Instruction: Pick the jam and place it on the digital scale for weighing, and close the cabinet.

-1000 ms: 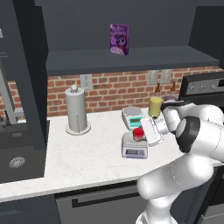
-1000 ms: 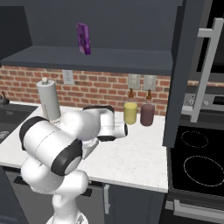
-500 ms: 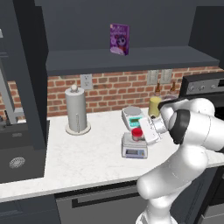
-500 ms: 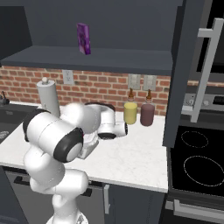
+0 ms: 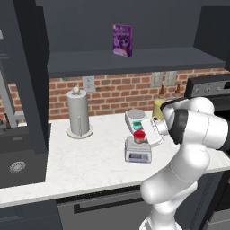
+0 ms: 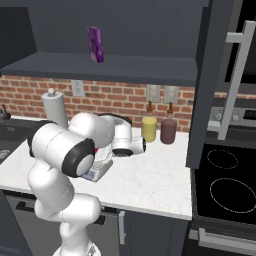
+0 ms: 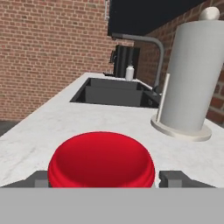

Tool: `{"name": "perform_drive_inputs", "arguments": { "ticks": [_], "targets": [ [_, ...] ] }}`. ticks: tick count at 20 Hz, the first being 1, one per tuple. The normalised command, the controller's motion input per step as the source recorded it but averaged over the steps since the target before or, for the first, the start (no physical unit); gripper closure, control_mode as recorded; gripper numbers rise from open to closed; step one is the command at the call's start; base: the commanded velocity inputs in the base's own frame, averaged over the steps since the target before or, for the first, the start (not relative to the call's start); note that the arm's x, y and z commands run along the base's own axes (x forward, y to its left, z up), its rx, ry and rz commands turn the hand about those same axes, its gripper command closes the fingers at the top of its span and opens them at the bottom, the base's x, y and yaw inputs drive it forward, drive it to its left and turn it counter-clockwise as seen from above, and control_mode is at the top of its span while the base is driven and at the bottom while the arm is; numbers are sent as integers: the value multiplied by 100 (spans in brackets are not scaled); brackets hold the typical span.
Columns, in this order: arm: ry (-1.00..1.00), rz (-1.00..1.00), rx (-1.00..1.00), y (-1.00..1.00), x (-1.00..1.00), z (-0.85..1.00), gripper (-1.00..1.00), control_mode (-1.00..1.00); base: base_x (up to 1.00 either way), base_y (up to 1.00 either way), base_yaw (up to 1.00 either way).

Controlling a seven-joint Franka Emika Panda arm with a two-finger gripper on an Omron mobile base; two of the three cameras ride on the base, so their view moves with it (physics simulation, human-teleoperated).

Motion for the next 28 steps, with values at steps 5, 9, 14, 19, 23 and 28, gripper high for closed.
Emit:
{"name": "perform_drive_inputs", "arguments": {
  "ticks": [5, 9, 14, 19, 23, 28],
  "targets": [
    [0, 0, 0, 0, -2, 0, -100, -100, 0, 0, 0],
    [0, 0, 0, 0, -7, 2, -100, -100, 0, 0, 0],
    [0, 0, 0, 0, -16, 13, -100, -100, 0, 0, 0],
    [-6, -1, 0, 0, -29, 27, -100, -100, 0, 0, 0],
    [-12, -2, 0, 0, -32, 24, -100, -100, 0, 0, 0],
    [-20, -1, 0, 0, -46, 54, -100, -100, 0, 0, 0]
  ]
}}
